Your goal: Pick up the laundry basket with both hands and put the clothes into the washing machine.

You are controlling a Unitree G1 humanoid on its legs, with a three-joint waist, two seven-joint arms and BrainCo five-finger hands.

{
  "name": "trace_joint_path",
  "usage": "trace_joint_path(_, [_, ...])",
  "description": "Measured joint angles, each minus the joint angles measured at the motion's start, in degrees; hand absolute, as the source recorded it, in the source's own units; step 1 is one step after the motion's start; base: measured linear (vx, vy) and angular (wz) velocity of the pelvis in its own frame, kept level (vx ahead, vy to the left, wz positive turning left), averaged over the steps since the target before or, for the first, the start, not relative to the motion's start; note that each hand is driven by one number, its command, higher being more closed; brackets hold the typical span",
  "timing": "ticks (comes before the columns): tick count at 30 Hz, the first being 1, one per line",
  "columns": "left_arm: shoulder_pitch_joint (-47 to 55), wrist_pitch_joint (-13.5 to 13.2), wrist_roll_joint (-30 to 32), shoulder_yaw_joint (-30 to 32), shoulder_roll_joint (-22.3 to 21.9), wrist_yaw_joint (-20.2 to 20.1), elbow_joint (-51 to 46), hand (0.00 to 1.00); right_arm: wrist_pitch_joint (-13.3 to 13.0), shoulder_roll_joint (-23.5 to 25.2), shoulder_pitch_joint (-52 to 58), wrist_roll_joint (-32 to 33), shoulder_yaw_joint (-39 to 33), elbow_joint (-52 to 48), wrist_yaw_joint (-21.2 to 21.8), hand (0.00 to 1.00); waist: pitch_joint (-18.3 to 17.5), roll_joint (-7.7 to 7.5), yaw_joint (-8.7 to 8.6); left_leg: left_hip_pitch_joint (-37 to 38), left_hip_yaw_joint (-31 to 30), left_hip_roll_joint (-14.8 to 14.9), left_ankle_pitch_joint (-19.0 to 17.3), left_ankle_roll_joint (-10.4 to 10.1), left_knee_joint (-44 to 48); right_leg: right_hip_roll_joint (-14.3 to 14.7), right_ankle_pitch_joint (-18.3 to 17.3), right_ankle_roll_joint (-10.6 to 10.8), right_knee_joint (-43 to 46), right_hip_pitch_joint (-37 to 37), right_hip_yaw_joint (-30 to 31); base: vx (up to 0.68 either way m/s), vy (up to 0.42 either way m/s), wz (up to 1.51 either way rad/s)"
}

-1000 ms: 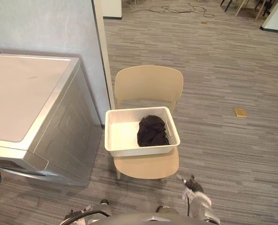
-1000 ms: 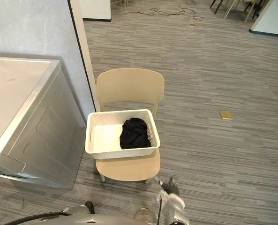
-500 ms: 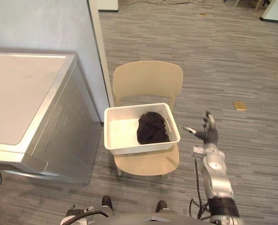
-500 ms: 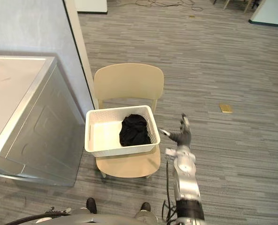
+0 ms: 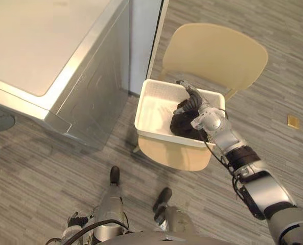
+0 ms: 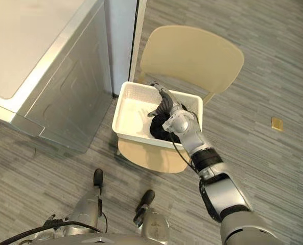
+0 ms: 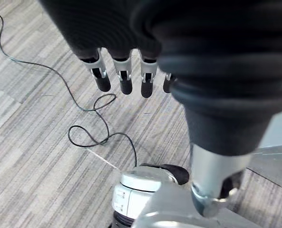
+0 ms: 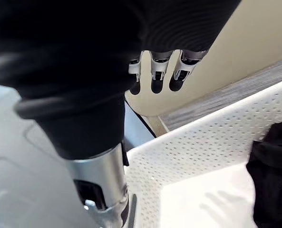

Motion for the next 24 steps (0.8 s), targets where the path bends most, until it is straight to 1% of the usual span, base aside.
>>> trace_joint_path(2, [-0.42,-0.2,-0.32,-0.03,0.25,0.41,-0.1,0.0,0.69,-1.24,-1.62,-0.86,0.16,2.39,0.65,0.0,1.81,0.05,0.05,-0.37,-0.27,0.01,0.22,0.02,0.21,-0.23,-0.29,-0.04,1.04,-0.54,-0.01,-0.07,0.012,0.05])
trace_joint_path(4, [-1.22,-0.25,-1.37,-0.29,0.27,0.91,-0.16,0.0,1.18,-2.42,-3.12,-2.95,0.21,5.23,0.71,0.0,2.19,0.31,0.02,-1.93,-0.6,0.01,0.75,0.1,0.33,-0.5,-0.57,-0.17,2.26,-2.39,-0.05,-0.09,0.006,0.05])
trace_joint_path(5, [-1.66,-0.42,-2.17,-0.98,0.32,1.06,-0.64,0.0,1.45,-3.42,-4.63,-3.84,0.21,7.05,0.69,0.0,3.29,0.62,0.04,-2.22,-0.67,0.05,1.15,0.15,0.21,-0.58,-0.58,-0.19,2.83,-2.98,0.0,-0.1,-0.004,0.02])
trace_joint_path(6, [-1.75,-0.48,-2.25,-1.63,0.37,1.17,-1.79,0.0,2.27,-4.49,-5.5,-5.28,0.19,7.38,0.67,0.0,3.79,0.87,-0.08,-3.06,-0.71,0.1,1.52,0.12,0.1,-0.72,-0.78,-0.48,3.6,-4.13,0.06,-0.09,-0.009,0.0])
trace_joint_path(8, [-2.31,-0.9,-2.35,-3.04,0.46,1.24,-2.49,0.0,2.49,-6.14,-6.24,-6.08,-0.11,7.6,0.42,0.0,4.9,1.48,-0.13,-3.38,-0.73,0.14,2.29,0.17,-0.55,-0.83,-0.79,-0.5,4.35,-5.1,0.22,-0.07,-0.016,-0.02])
trace_joint_path(9, [-2.46,-1.12,-2.7,-4.06,0.49,1.25,-3.06,0.0,2.58,-6.74,-6.84,-7.44,-0.18,8.44,-0.08,0.0,5.23,1.79,-0.32,-4.06,-0.68,0.14,2.52,0.2,-0.55,-1.02,-0.83,-0.56,4.93,-6.08,0.4,-0.08,-0.022,-0.03])
trace_joint_path(11, [-2.64,-1.47,-3.47,-5.42,0.49,1.24,-4.17,0.0,3.33,-7.68,-7.36,-7.45,-0.76,9.26,-0.9,0.0,5.69,2.45,-0.54,-5.07,-0.61,0.09,2.89,0.21,-0.56,-1.23,-0.83,-0.57,5.74,-7.51,0.67,-0.05,-0.022,-0.05])
trace_joint_path(13, [-2.98,-1.78,-4.4,-6.29,0.55,1.24,-4.52,0.0,3.5,-7.81,-7.37,-7.5,-1.94,9.65,-1.71,0.0,6.14,3.08,-0.81,-5.62,-0.36,0.11,3.15,0.25,-0.56,-1.27,-0.74,-0.67,5.96,-8.34,0.98,-0.03,-0.023,-0.06])
trace_joint_path(14, [-3.31,-1.83,-4.49,-7.02,0.54,1.22,-4.52,0.0,3.53,-7.82,-7.38,-7.5,-3.05,10.33,-1.79,0.0,6.47,3.66,-0.93,-5.76,-0.19,0.11,3.23,0.32,-0.57,-1.3,-0.7,-0.7,6.08,-8.62,1.16,-0.03,-0.026,-0.08])
trace_joint_path(19, [-3.76,-2.32,-4.5,-8.14,0.56,1.23,-4.47,0.0,4.62,-7.81,-7.44,-7.51,-3.52,11.6,-2.39,0.0,7.04,4.67,-1.32,-7.23,1.54,0.34,3.37,0.4,-0.59,-1.22,-0.36,-0.93,6.51,-11.62,2.99,-0.02,-0.041,-0.16])
trace_joint_path(24, [-3.96,-2.31,-4.5,-8.13,0.58,1.26,-4.45,0.0,4.73,-7.81,-7.43,-9.23,-3.53,13.93,-2.98,0.0,7.72,5.95,-1.62,-7.8,1.95,0.36,3.41,0.43,-0.59,-1.12,0.0,-0.84,6.07,-12.22,3.34,0.02,-0.04,-0.06])
